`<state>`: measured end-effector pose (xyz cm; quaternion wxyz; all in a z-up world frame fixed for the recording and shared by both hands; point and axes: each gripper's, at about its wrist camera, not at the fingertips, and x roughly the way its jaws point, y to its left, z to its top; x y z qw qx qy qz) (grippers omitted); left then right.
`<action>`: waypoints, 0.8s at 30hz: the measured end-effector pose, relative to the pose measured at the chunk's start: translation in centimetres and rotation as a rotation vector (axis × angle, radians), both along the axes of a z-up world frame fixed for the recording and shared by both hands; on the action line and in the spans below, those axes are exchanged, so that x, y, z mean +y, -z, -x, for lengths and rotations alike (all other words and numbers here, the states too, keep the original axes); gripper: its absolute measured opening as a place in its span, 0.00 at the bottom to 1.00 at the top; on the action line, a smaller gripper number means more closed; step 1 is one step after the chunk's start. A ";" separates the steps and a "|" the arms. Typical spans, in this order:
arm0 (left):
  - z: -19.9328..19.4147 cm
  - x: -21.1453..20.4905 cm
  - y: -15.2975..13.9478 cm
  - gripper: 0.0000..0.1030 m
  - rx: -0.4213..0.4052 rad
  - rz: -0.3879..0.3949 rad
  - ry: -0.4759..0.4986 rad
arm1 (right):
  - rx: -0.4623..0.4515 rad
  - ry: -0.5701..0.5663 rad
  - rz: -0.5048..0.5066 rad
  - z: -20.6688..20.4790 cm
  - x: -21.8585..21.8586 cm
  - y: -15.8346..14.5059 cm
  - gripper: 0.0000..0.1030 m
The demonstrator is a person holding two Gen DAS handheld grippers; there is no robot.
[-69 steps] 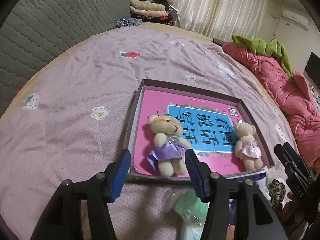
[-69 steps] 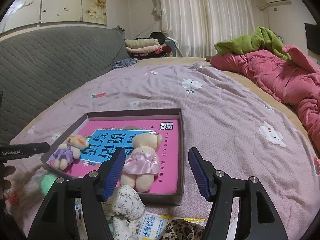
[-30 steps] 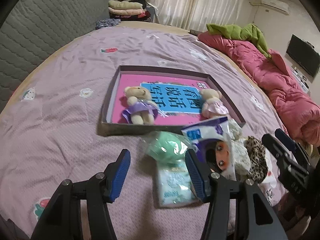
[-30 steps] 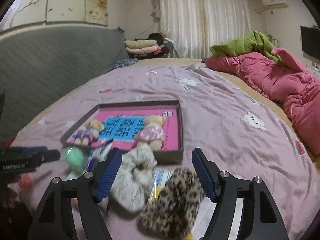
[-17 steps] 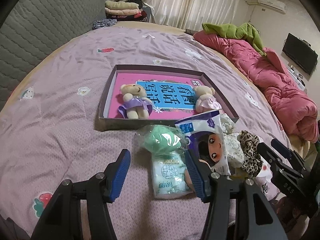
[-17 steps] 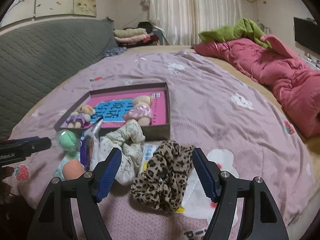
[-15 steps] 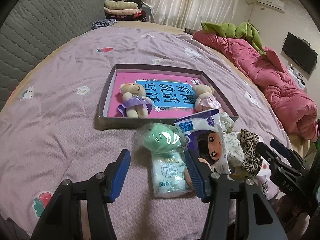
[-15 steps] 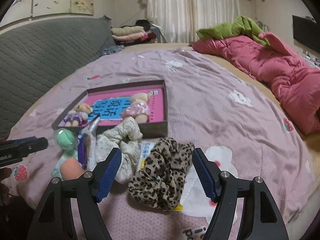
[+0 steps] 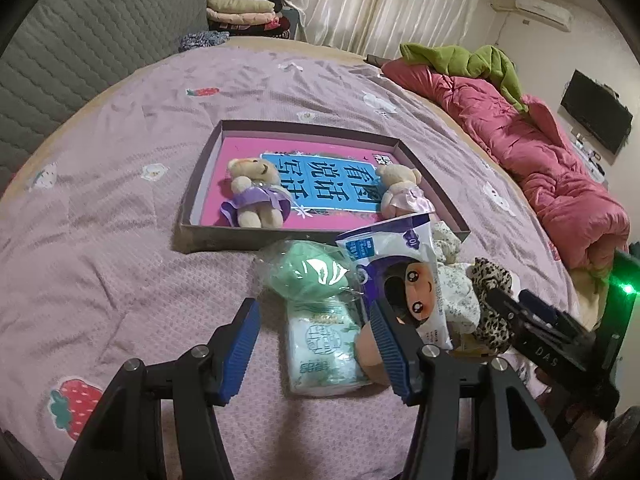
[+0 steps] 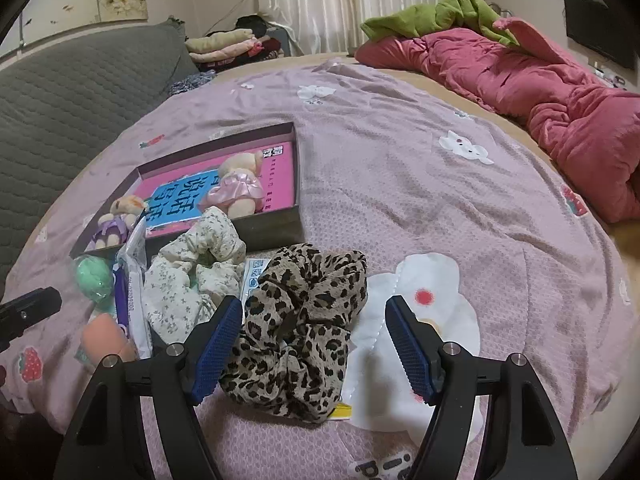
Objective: Organize soft objects
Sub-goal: 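Grasp the bagged green sponge with left tool while right grasps the leopard-print scrunchie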
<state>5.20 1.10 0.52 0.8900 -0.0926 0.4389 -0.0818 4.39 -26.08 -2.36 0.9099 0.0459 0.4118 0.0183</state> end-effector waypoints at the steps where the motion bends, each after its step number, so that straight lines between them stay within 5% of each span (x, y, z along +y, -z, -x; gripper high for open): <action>1: -0.2 -0.1 0.0 0.55 0.000 0.008 -0.003 | 0.001 -0.001 -0.003 -0.1 0.0 0.1 0.73; 13: -2.9 -1.3 0.8 0.57 0.052 0.074 -0.022 | 0.003 -0.004 -0.028 -0.5 -0.2 0.4 0.73; 24: -4.9 -1.0 2.0 0.58 0.074 0.041 -0.088 | 0.022 -0.009 -0.028 -1.1 0.0 0.9 0.73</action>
